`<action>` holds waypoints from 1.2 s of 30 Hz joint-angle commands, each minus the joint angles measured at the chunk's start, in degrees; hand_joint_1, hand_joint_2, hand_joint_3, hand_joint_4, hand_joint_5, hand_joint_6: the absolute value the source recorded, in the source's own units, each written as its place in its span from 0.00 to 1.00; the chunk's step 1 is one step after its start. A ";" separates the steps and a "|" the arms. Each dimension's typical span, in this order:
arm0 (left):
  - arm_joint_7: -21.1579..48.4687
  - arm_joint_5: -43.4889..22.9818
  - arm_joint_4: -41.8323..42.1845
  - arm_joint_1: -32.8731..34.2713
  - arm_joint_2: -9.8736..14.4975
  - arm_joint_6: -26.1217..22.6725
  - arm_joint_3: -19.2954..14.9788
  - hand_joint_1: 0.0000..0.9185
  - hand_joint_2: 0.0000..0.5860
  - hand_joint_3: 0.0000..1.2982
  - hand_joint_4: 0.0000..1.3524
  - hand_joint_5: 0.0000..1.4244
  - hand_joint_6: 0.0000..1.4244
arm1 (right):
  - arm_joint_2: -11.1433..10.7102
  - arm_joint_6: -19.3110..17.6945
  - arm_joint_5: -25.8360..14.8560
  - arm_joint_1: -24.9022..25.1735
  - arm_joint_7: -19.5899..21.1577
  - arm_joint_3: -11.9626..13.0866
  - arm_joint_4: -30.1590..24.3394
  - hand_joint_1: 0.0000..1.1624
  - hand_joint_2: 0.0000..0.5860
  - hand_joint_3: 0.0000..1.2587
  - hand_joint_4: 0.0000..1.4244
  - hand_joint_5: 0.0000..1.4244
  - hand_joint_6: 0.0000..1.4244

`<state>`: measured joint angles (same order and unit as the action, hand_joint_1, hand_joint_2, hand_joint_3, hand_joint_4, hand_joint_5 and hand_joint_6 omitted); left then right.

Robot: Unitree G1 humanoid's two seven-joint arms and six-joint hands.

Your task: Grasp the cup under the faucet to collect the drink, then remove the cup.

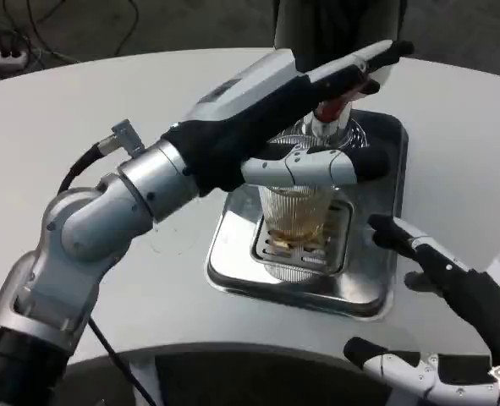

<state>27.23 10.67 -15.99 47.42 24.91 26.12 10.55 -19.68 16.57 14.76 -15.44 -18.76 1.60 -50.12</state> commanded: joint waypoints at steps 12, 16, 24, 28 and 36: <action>2.54 1.91 -0.94 -2.05 0.83 -1.27 2.35 0.00 0.08 0.05 0.04 0.12 0.09 | 10.47 -7.48 0.28 5.68 12.95 -4.41 17.13 0.77 0.32 0.03 0.05 0.04 0.13; 2.59 2.15 -0.93 -1.88 0.99 -1.34 2.62 0.00 0.08 0.05 0.04 0.12 0.09 | 13.86 -10.83 1.08 8.45 17.52 -6.37 23.36 0.77 0.31 0.03 0.05 0.04 0.13; 2.62 2.26 -0.71 -1.33 1.29 -1.57 3.13 0.00 0.07 0.04 0.04 0.11 0.08 | 18.99 -15.53 0.41 13.54 24.04 -7.20 32.94 0.79 0.31 0.02 0.05 0.04 0.14; 2.46 2.21 -0.86 -1.05 1.21 -1.59 3.32 0.00 0.07 0.03 0.03 0.11 0.08 | 21.14 -17.03 0.19 16.17 26.39 -7.33 37.23 0.79 0.30 0.02 0.05 0.04 0.14; 2.08 2.58 -0.93 -0.70 1.39 -1.59 3.35 0.00 0.07 0.03 0.03 0.11 0.08 | 24.03 -20.39 0.37 21.02 30.76 -7.26 44.70 0.79 0.28 0.03 0.05 0.05 0.14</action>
<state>27.21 11.00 -15.81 48.00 25.66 25.62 12.16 3.58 -2.02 15.44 4.71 10.60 -5.69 -7.22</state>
